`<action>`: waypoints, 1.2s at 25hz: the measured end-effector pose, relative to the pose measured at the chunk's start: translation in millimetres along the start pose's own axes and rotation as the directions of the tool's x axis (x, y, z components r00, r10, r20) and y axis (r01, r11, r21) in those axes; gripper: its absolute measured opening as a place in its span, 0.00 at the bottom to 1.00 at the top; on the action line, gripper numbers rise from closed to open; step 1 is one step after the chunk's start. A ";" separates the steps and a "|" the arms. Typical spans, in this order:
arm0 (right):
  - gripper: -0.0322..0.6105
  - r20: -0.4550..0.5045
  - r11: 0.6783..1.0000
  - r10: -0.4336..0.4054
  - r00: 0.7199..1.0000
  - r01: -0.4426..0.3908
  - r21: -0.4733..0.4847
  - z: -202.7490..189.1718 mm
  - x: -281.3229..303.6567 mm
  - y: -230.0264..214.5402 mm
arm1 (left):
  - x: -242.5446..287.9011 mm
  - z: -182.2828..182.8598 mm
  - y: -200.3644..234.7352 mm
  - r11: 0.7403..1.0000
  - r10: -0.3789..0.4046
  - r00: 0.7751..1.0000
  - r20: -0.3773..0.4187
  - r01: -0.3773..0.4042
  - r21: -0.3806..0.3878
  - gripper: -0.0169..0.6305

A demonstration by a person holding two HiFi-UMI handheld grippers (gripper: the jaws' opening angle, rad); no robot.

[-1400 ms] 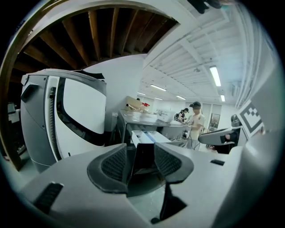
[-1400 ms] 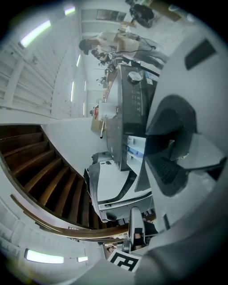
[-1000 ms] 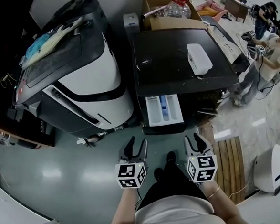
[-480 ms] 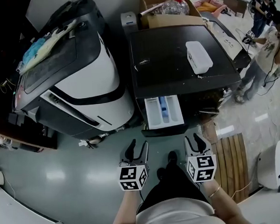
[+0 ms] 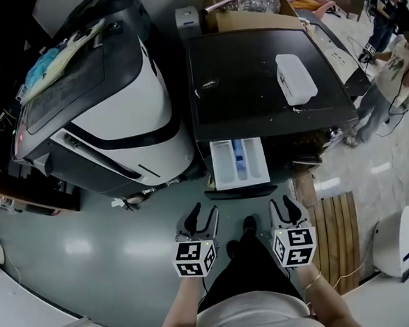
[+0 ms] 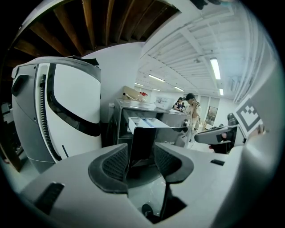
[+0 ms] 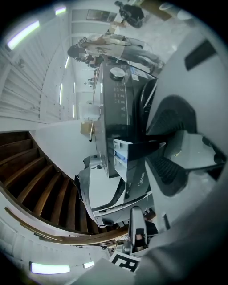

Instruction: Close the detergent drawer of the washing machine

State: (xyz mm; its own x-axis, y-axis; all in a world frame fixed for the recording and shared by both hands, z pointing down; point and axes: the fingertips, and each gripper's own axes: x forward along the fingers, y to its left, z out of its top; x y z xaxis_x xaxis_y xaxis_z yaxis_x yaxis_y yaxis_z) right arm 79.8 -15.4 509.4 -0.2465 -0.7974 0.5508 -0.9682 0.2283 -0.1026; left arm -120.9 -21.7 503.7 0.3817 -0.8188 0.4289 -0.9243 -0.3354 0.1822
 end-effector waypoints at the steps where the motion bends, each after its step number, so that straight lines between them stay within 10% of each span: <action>1: 0.26 -0.003 1.000 0.002 1.000 -0.002 0.000 -0.5 2.0 -0.3 | 2.4 -1.2 0.3 1.000 -0.002 1.000 -0.005 0.002 -0.002 0.29; 30: 0.26 -0.026 0.996 0.053 0.998 -0.055 -0.069 -0.8 35.3 2.0 | 39.3 -8.3 4.7 0.999 -0.046 0.998 -0.050 0.045 -0.027 0.29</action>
State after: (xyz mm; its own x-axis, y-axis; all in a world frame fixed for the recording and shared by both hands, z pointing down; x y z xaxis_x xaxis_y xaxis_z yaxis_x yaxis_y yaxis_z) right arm 69.2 -42.6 529.3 -0.2966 -0.7692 0.5659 -0.9477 0.3102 -0.0751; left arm -110.2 -51.6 528.8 0.4236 -0.7782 0.4636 -0.9058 -0.3588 0.2254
